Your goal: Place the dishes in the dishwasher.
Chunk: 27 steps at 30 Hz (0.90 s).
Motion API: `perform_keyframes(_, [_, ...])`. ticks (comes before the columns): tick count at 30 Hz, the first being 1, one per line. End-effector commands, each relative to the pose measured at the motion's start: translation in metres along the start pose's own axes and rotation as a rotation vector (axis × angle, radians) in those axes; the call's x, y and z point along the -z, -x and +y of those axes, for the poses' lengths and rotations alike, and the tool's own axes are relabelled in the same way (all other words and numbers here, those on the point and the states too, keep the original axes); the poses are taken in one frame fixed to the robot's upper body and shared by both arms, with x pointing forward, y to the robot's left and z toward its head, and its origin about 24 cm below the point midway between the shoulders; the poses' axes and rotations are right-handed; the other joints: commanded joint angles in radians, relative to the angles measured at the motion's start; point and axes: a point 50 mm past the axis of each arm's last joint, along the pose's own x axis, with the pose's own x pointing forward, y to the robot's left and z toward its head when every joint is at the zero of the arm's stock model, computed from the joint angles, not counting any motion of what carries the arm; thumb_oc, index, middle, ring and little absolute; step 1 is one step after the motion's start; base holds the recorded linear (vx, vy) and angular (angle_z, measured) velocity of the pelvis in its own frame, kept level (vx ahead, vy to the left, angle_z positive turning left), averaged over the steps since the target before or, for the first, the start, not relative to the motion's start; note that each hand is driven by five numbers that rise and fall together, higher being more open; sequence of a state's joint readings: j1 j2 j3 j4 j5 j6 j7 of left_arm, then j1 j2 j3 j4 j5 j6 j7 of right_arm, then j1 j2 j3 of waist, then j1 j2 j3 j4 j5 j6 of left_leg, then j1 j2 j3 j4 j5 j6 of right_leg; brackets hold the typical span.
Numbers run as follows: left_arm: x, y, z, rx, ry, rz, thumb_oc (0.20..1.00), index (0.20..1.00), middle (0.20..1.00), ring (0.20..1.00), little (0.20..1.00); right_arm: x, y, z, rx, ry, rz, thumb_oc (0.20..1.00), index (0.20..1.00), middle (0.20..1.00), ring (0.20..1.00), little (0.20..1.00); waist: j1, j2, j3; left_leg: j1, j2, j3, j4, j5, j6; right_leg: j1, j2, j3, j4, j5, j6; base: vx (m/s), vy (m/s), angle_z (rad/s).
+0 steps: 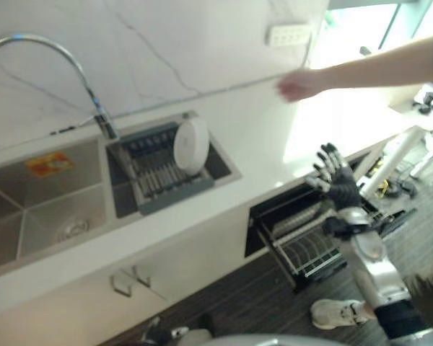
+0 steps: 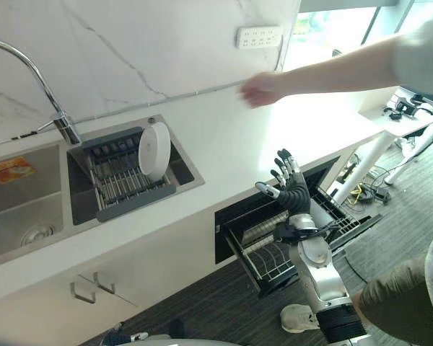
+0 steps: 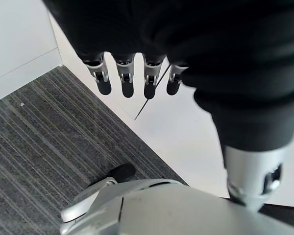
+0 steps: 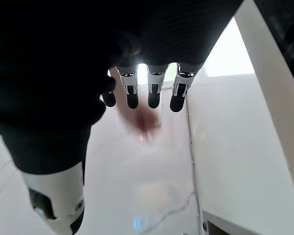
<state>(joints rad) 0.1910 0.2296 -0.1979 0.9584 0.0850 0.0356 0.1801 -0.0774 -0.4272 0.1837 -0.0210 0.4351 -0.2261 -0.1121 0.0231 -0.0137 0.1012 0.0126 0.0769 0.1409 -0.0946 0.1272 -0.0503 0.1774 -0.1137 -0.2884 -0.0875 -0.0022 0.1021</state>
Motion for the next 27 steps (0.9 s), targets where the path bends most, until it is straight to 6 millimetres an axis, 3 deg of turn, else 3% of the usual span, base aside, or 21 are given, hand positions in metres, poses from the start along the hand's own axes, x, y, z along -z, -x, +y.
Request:
perform_keyframes(1, [-0.016, -0.006, 0.002, 0.046, -0.002, -0.014, 1.0, 1.0, 1.0, 1.0, 1.0, -0.034, -0.018, 0.008, -0.041, -0.04, -0.157, 1.0, 1.0, 1.0, 1.0, 1.0, 0.034, 0.025, 0.027, 0.064, 0.019, -0.002, 0.007, -0.139, -0.025, -0.038, -0.01, -0.034, 0.088, -0.088, -0.001, 0.08, -0.004, 0.17])
perform_keyframes(7, [-0.007, -0.006, -0.002, 0.139, 0.082, 0.039, 1.0, 1.0, 1.0, 1.0, 1.0, -0.034, -0.03, 0.024, -0.122, -0.071, -0.153, 1.0, 1.0, 1.0, 1.0, 1.0, 0.064, 0.031, 0.022, 0.068, 0.014, -0.029, 0.009, -0.138, -0.022, -0.027, -0.009, -0.042, 0.089, -0.094, -0.005, 0.09, -0.002, 0.1])
perform_keyframes(14, [-0.002, -0.007, 0.004, 0.135, 0.082, 0.057, 1.0, 1.0, 1.0, 1.0, 1.0, -0.062, -0.068, 0.034, -0.113, -0.106, -0.21, 1.0, 1.0, 1.0, 1.0, 1.0, 0.117, 0.034, 0.024, 0.073, 0.006, -0.063, 0.022, -0.141, -0.02, -0.006, -0.01, -0.075, 0.096, -0.104, -0.017, 0.12, 0.018, 0.15])
perform_keyframes(22, [0.017, -0.004, 0.012, 0.118, 0.081, 0.108, 1.0, 1.0, 1.0, 1.0, 1.0, -0.08, -0.097, 0.027, -0.088, -0.156, -0.193, 1.0, 1.0, 1.0, 1.0, 1.0, 0.158, 0.033, 0.018, 0.07, -0.004, -0.083, 0.043, -0.147, -0.015, 0.003, -0.017, -0.093, 0.101, -0.105, -0.019, 0.13, 0.03, 0.14])
perform_keyframes(27, [0.02, -0.005, 0.018, 0.116, 0.066, 0.117, 1.0, 1.0, 1.0, 1.0, 1.0, -0.086, -0.121, 0.008, -0.007, -0.168, -0.136, 1.0, 1.0, 1.0, 1.0, 1.0, 0.198, 0.031, 0.009, 0.072, -0.019, -0.116, 0.037, -0.145, -0.009, 0.022, -0.017, -0.104, 0.1, -0.109, -0.015, 0.13, 0.026, 0.11])
